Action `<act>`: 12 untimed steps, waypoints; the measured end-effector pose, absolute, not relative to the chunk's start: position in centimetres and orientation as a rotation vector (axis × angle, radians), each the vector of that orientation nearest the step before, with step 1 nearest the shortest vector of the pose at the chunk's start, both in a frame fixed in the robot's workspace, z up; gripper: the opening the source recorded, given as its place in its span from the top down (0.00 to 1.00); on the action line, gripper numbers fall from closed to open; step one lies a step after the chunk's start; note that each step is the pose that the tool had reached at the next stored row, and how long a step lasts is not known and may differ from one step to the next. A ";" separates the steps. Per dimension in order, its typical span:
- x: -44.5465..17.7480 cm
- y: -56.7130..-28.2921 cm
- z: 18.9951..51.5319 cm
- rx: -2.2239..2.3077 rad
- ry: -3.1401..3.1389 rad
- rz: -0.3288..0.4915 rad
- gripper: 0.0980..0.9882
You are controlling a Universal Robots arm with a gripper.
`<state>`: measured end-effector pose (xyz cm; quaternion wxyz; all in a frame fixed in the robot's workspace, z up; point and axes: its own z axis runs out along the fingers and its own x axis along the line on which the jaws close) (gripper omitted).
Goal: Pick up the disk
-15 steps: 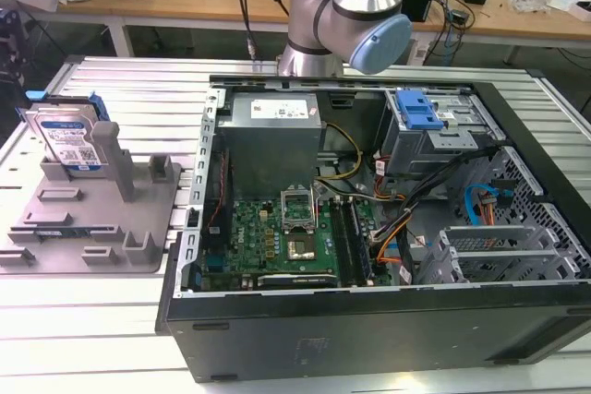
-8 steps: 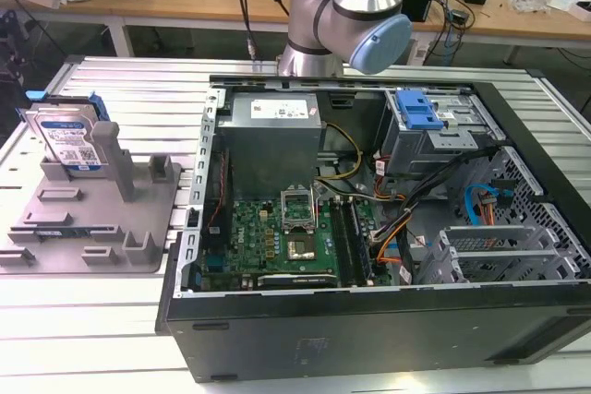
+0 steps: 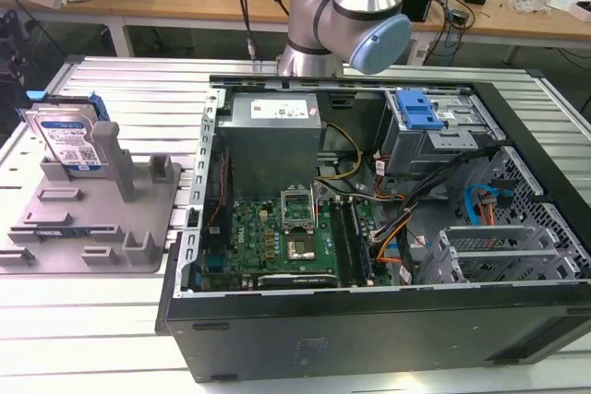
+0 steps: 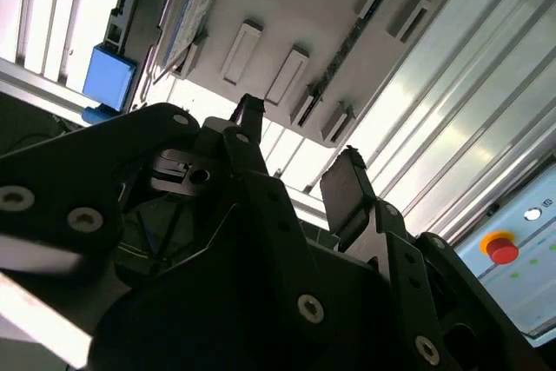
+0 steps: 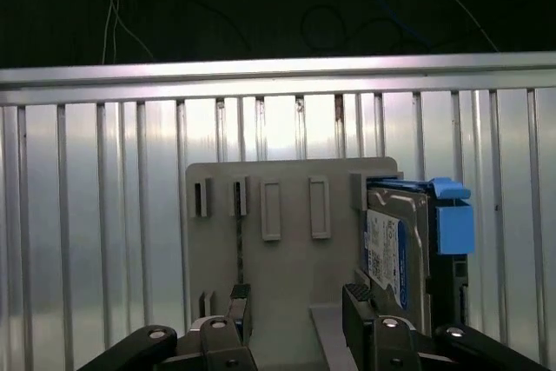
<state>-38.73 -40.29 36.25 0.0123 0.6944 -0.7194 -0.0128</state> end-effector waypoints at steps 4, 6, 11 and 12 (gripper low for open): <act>-38.8 -38.2 36.2 2.164 -2.243 -0.040 0.50; -38.8 -37.0 36.2 2.164 -2.243 -0.039 0.50; -39.0 -34.0 36.2 2.168 -2.239 -0.039 0.50; -39.1 -33.0 36.2 2.170 -2.236 -0.038 0.50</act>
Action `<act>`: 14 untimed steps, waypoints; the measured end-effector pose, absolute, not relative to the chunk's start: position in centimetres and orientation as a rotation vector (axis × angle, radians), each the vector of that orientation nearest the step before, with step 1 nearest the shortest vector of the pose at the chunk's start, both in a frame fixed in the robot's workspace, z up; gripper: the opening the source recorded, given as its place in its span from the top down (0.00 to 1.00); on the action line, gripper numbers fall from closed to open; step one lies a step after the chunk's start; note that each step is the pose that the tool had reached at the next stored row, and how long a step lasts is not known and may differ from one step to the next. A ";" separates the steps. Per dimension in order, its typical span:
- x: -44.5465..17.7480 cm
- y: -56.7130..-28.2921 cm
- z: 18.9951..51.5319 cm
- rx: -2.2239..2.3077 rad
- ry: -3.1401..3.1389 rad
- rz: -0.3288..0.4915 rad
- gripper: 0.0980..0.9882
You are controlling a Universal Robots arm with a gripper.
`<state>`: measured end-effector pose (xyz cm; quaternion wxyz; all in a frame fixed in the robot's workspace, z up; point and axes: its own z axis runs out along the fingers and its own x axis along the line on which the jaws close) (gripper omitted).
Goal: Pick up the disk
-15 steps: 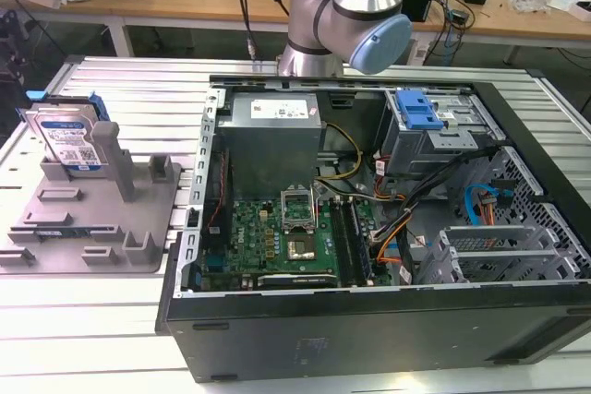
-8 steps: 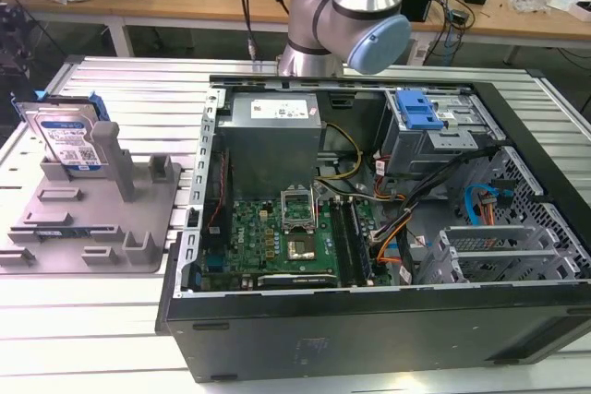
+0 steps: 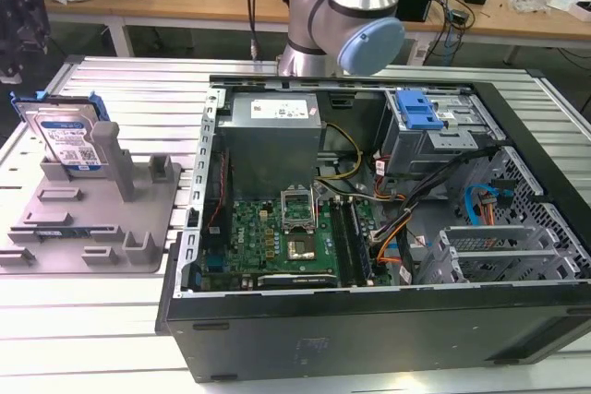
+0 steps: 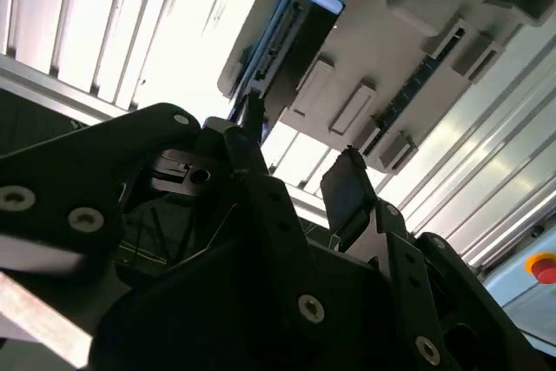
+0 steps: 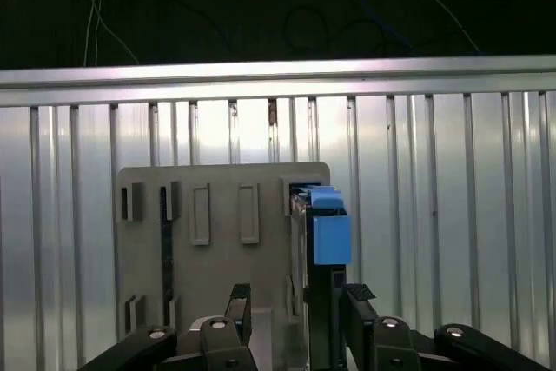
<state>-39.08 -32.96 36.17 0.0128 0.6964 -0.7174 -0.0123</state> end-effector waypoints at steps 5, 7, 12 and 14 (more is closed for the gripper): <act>-40.4 -31.8 35.7 2.179 -2.226 -0.037 0.50; -40.8 -31.6 35.5 2.185 -2.220 -0.037 0.50; -41.1 -31.5 35.4 2.194 -2.209 -0.035 0.50; -41.1 -31.5 35.3 2.193 -2.207 -0.032 0.50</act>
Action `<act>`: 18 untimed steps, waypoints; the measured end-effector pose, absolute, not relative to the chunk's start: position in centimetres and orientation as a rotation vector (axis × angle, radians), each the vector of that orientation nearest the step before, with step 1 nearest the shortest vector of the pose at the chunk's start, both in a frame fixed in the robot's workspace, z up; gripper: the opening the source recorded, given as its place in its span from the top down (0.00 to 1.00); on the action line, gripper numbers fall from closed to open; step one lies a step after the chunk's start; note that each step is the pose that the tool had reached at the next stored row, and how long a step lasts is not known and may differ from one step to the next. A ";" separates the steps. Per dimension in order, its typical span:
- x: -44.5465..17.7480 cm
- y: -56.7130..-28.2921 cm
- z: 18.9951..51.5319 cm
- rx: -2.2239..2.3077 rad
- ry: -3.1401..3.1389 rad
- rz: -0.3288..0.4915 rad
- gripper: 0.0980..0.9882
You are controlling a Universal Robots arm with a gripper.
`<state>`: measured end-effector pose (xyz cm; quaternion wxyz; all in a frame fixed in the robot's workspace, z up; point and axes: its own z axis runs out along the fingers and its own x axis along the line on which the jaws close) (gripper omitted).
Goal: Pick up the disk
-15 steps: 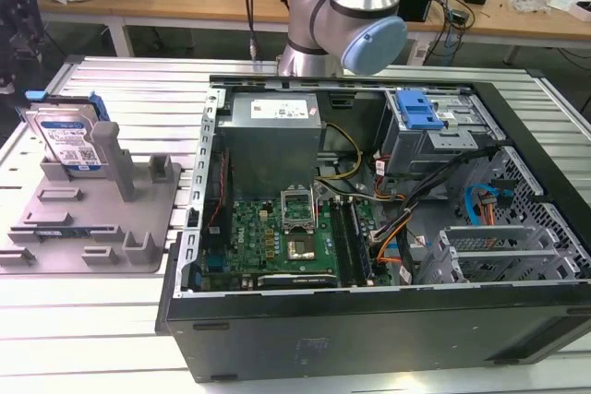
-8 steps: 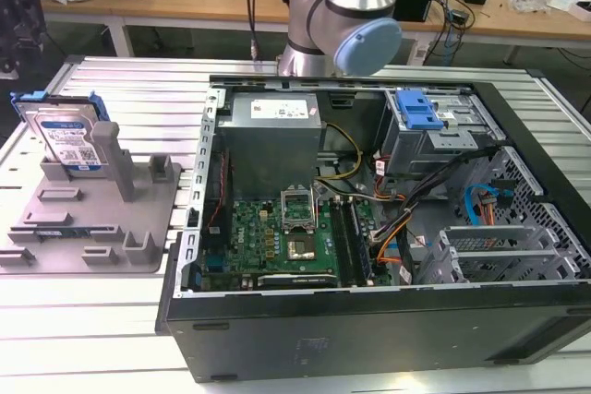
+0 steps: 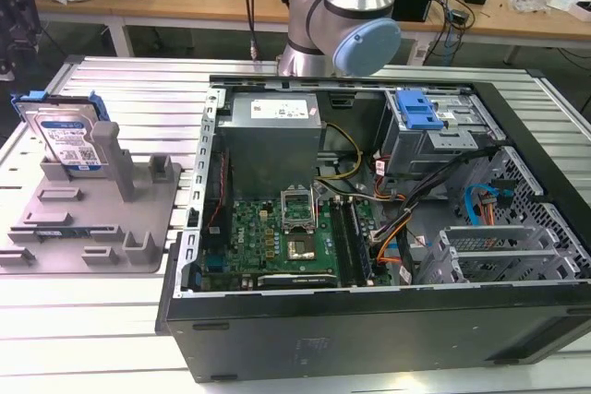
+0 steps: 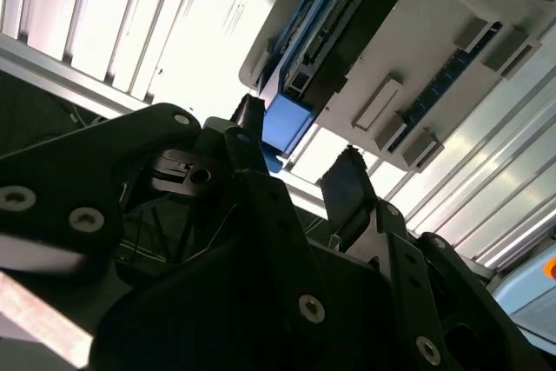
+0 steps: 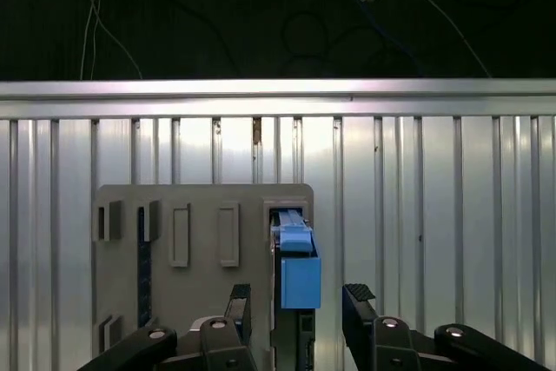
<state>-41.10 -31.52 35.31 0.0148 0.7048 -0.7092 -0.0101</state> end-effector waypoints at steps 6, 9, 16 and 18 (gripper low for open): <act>-41.1 -31.5 34.8 2.206 -2.188 -0.024 0.50; -41.1 -31.5 34.5 2.211 -2.180 -0.021 0.50; -41.1 -31.3 33.9 2.223 -2.165 -0.017 0.50; -41.1 -31.3 33.7 2.224 -2.164 -0.017 0.50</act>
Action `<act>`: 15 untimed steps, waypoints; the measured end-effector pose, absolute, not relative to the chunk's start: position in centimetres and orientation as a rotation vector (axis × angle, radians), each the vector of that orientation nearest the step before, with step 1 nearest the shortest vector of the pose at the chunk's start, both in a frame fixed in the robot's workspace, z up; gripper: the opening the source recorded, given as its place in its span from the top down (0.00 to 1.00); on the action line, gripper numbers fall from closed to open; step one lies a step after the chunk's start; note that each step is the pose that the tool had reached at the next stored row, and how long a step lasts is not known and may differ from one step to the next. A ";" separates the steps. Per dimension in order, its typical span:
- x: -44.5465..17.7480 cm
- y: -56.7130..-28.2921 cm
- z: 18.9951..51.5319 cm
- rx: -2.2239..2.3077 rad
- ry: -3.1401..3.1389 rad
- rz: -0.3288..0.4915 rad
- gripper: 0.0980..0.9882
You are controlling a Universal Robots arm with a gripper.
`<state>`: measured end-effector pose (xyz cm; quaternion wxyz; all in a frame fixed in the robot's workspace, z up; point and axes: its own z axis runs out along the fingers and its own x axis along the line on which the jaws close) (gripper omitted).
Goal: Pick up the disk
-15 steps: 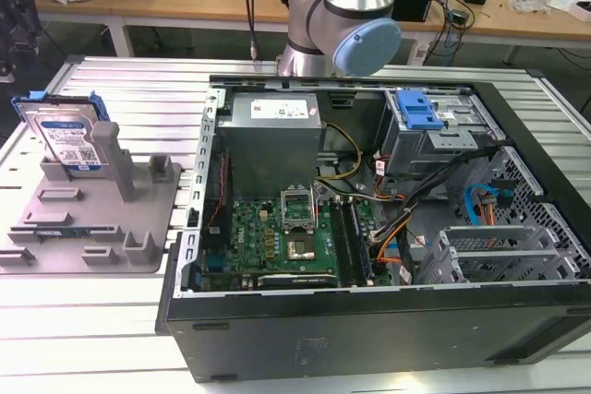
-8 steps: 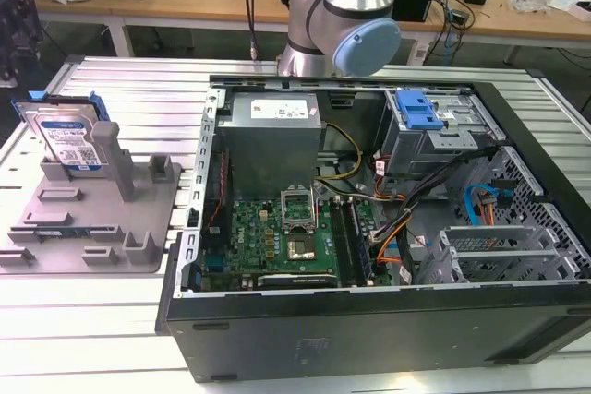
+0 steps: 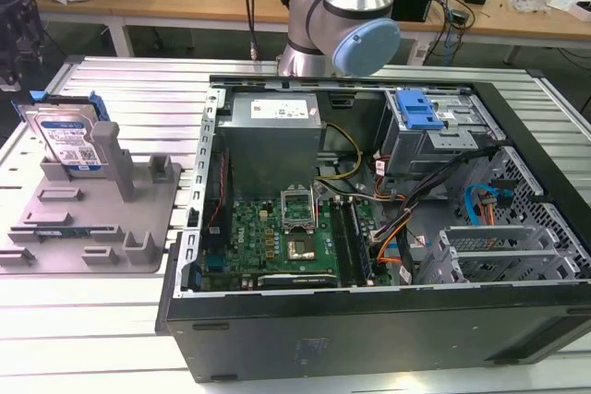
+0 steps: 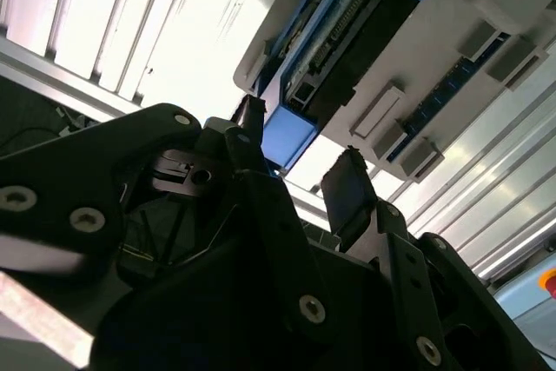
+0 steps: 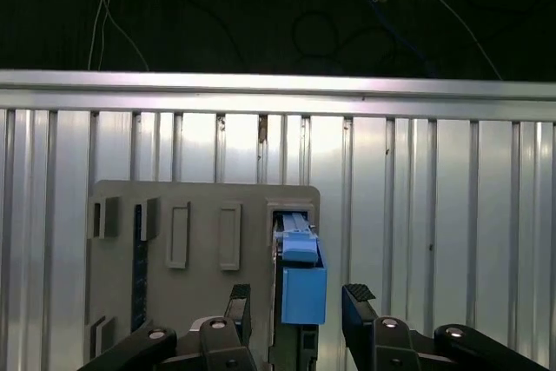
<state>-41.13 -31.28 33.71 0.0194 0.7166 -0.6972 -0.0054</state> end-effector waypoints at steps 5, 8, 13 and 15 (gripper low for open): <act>-41.1 -31.2 33.3 2.224 -2.164 -0.017 0.50; -41.1 -31.2 33.1 2.224 -2.164 -0.016 0.50; -41.1 -31.2 32.8 2.224 -2.164 -0.015 0.50; -41.1 -31.2 32.5 2.224 -2.164 -0.015 0.50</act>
